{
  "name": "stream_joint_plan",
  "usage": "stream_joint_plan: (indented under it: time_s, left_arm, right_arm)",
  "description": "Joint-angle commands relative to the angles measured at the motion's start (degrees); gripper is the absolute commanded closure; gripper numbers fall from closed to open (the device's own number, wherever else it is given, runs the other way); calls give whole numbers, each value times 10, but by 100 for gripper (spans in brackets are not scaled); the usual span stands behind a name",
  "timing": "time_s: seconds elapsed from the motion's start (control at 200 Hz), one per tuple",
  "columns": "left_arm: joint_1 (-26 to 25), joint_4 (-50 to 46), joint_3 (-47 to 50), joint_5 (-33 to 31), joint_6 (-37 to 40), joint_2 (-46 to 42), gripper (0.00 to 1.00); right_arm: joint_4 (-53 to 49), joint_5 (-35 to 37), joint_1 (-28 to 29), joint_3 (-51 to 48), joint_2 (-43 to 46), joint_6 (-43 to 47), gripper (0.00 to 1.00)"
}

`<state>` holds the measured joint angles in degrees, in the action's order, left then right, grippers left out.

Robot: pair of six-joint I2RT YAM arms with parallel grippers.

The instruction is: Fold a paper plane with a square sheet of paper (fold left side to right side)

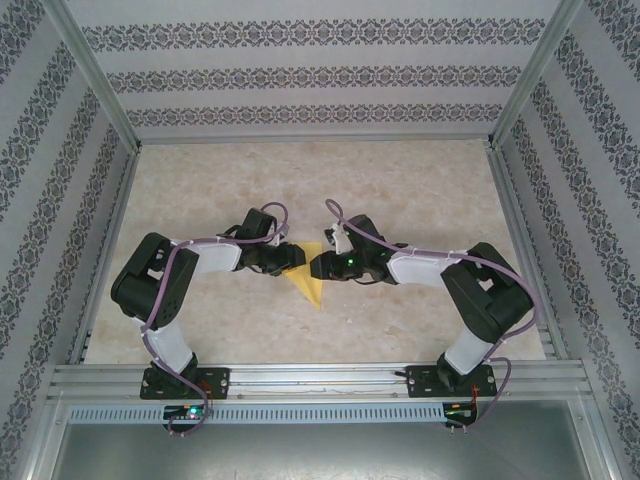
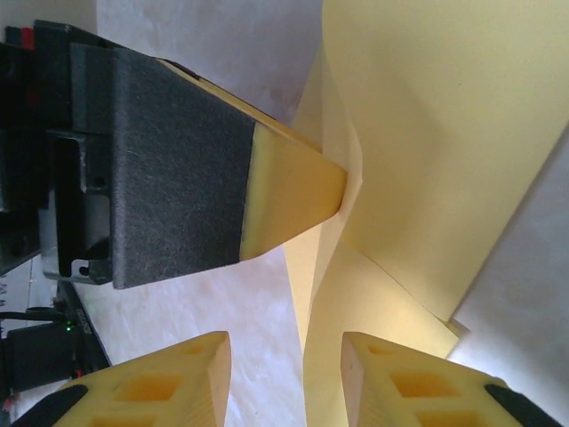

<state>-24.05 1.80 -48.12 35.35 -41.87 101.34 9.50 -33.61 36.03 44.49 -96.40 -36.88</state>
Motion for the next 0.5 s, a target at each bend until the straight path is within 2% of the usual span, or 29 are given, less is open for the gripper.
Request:
stream_joint_plan:
  time_s: [0.0, 0.335, 0.495]
  left_arm:
    - [-5, -20, 12, -44, 4, 19, 60]
    - [-6, -22, 14, -45, 4, 18, 60]
    - [-5, -20, 13, -44, 3, 18, 60]
  right_arm:
    - [32, -13, 2, 15, -29, -18, 64]
    - [38, -11, 9, 27, -63, -21, 67]
    - [29, -5, 12, 17, -50, -16, 63]
